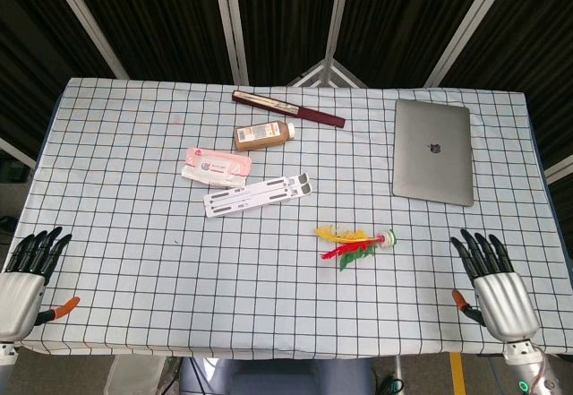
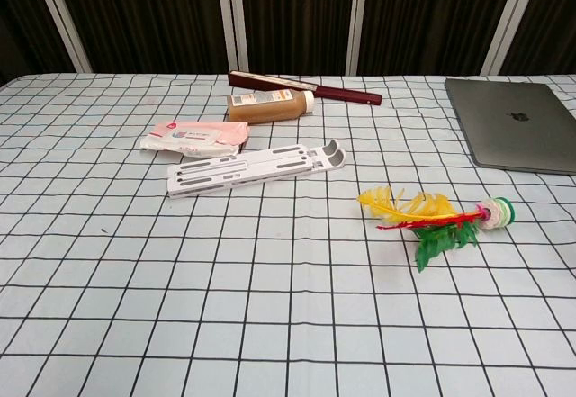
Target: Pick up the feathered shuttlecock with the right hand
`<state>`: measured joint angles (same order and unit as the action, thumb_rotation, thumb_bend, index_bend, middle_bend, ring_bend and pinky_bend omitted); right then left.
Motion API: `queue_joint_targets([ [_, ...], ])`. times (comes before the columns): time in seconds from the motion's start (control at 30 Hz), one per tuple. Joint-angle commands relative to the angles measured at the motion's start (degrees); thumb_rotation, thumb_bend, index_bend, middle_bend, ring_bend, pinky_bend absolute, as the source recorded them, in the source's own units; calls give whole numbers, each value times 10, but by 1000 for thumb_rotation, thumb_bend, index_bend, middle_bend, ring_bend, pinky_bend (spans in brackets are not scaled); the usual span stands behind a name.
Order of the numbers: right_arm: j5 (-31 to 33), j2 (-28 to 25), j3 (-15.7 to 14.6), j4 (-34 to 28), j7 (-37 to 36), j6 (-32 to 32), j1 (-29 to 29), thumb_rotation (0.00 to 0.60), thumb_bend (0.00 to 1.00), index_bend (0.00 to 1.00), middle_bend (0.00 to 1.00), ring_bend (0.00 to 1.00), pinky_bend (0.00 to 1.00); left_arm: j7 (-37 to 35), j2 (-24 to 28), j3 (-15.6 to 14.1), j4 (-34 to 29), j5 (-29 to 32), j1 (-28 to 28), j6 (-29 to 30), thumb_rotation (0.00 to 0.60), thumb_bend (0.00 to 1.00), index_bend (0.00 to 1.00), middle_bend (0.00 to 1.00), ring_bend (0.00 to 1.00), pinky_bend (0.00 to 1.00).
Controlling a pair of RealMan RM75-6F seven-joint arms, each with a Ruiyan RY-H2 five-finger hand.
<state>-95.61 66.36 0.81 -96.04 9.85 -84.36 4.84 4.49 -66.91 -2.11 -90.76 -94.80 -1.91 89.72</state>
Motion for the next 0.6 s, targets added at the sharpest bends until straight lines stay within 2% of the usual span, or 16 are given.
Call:
queue_joint_targets([
  [0.03,43,32,28,-46,-9,68,48,600,340,111,0,0,0,0,0,0,-1,2,-1,-3,600,0,0,0,0,0],
  [0.13,74,80,51,-45,8,116,86,600,339,217,0,0,0,-6,3,-1,-2,0,-1,-3,600,0,0,0,0,0],
  [0.37,130,175,72,-18,63,167,134,600,339,352,65,0,0,-16,7,-1,-3,4,-3,-8,600,0,0,0,0,0],
  [0.6,172,264,88,29,90,184,165,600,340,414,109,0,0,-23,11,-2,-5,4,-4,-10,600,0,0,0,0,0],
])
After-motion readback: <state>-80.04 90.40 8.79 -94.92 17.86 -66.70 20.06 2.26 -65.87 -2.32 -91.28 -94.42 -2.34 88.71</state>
